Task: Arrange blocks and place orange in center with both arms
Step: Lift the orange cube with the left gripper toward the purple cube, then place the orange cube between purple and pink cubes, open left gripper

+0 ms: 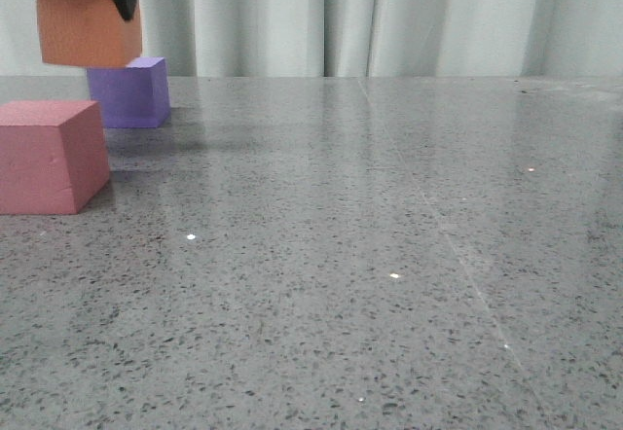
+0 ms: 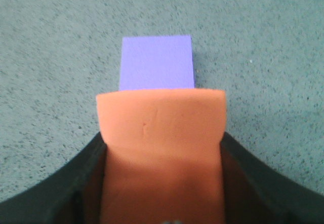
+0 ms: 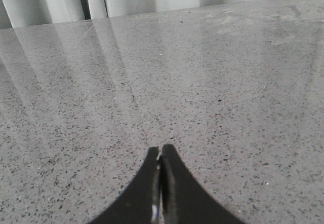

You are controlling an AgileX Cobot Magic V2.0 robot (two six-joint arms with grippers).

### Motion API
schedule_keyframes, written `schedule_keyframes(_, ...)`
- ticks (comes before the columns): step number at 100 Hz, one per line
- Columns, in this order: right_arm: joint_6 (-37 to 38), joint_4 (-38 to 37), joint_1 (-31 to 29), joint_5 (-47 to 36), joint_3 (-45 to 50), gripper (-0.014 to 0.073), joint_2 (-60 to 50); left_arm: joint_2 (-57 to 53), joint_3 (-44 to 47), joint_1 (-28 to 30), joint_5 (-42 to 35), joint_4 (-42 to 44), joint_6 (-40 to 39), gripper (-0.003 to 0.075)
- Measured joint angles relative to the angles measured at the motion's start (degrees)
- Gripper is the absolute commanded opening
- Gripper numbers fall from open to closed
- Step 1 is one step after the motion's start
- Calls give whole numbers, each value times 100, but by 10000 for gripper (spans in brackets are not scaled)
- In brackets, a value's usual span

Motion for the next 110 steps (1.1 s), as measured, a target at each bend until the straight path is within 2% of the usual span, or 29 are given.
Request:
schedule_keyframes(49, 0, 0, 0, 0, 0, -67, 0, 0, 846, 542, -949, -247, 22, 31)
schedule_keyframes(110, 0, 0, 0, 0, 0, -67, 0, 357, 915, 555, -1286, -433, 22, 31)
